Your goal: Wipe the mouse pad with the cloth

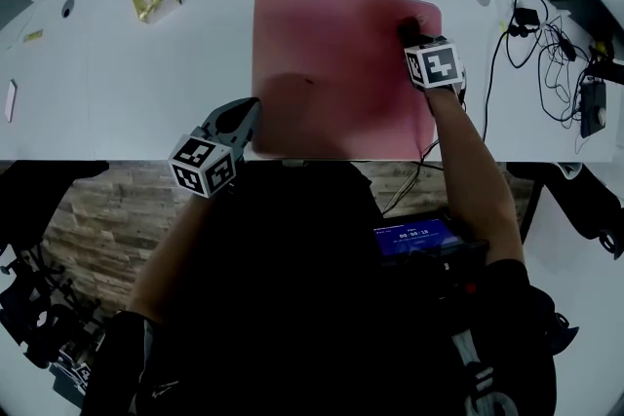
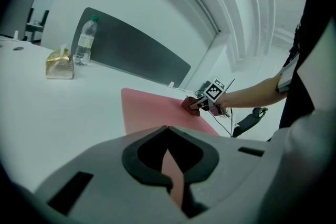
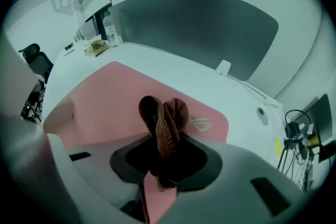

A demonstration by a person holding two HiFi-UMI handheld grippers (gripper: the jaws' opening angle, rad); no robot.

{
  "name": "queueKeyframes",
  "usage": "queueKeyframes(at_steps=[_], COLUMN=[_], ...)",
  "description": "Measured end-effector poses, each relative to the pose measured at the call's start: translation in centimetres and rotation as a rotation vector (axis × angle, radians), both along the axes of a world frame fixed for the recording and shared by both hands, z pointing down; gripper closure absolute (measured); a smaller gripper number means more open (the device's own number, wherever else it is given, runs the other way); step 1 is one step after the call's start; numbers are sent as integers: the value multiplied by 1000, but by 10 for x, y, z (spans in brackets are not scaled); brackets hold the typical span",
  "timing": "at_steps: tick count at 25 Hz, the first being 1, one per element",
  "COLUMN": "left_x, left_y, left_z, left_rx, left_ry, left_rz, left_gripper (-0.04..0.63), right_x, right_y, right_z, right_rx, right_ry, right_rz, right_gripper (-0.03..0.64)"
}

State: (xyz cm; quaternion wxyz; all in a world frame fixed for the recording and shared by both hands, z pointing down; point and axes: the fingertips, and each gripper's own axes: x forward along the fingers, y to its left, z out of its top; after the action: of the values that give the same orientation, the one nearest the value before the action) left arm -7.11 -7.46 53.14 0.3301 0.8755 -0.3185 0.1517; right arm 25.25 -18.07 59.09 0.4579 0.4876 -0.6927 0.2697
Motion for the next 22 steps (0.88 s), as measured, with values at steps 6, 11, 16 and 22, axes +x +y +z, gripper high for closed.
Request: queueKeyframes(at_steps=[6,11,16,22], left_x=[-15,-25,-36,-49], left_y=[-3,-4,-7,-7], left_z=[2,2,2,3], left_rx=[-2,1,4,-2], left_ry=[9,11,19,25], left_rz=[-9,-12,-20,-32], left_gripper=[588,587,588,586], right_x=[-43,-81,-113,-152], right_y=[-6,-12,-18,-26], right_z=[-1,-2,-1,-4], right_rx=[-9,-10,-14,-11], right_ry=[-48,-50,-68,-95], right_rz=[-47,-116,-160,-198], right_gripper=[497,497,497,497])
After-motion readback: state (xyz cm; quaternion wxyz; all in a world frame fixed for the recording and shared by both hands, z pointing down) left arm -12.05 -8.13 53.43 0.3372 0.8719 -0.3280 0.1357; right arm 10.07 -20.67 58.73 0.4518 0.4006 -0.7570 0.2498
